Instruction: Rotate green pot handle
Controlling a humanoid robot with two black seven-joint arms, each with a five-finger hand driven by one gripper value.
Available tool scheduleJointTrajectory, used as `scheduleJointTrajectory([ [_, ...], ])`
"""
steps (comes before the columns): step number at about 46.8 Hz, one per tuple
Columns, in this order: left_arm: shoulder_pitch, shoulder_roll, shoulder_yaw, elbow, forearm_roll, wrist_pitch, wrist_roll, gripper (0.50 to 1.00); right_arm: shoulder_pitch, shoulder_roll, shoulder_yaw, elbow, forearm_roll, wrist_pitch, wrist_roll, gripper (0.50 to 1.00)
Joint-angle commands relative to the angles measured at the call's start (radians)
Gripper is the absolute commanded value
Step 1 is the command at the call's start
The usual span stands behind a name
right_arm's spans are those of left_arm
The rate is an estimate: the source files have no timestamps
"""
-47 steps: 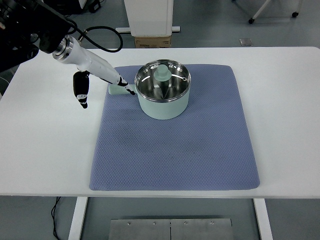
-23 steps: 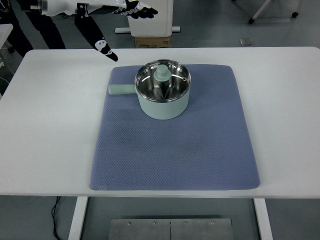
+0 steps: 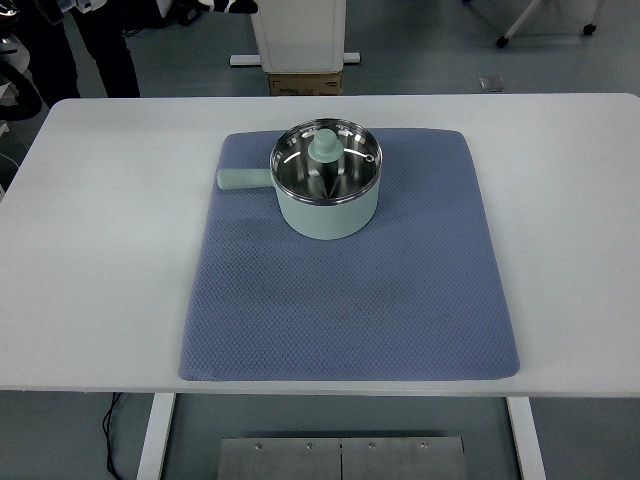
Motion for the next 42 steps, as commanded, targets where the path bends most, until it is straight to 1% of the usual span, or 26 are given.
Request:
scheduleJointTrajectory([
  [1, 0.03, -0.004, -0.002, 0.008, -0.104, 0.03, 0.0, 1.0, 0.0, 0.0, 0.0, 0.0, 0.0, 0.0, 0.0, 1.0],
  [9, 0.117, -0.017, -0.021, 0.012, -0.281, 0.114, 0.0, 1.0, 0.0, 0.0, 0.0, 0.0, 0.0, 0.0, 0.0, 1.0],
  [14, 0.176, -0.057, -0.051, 0.012, -0.328, 0.154, 0.0, 1.0, 0.0, 0.0, 0.0, 0.0, 0.0, 0.0, 0.0, 1.0],
  [19, 0.245, -0.086, -0.12, 0.024, -0.379, 0.197, 0.0, 1.0, 0.0, 0.0, 0.0, 0.0, 0.0, 0.0, 0.0, 1.0],
  [25, 0.326, -0.137, -0.234, 0.063, -0.393, 0.225, 0.0, 1.0, 0.0, 0.0, 0.0, 0.0, 0.0, 0.0, 0.0, 1.0],
  [32, 0.407, -0.18, -0.338, 0.109, -0.393, 0.292, 0.0, 1.0, 0.0, 0.0, 0.0, 0.0, 0.0, 0.0, 0.0, 1.0],
  [37, 0.459, -0.211, -0.4, 0.144, -0.394, 0.326, 0.0, 1.0, 0.0, 0.0, 0.0, 0.0, 0.0, 0.0, 0.0, 1.0],
  [42, 0.513, -0.257, -0.47, 0.198, -0.394, 0.353, 0.0, 1.0, 0.0, 0.0, 0.0, 0.0, 0.0, 0.0, 0.0, 1.0],
])
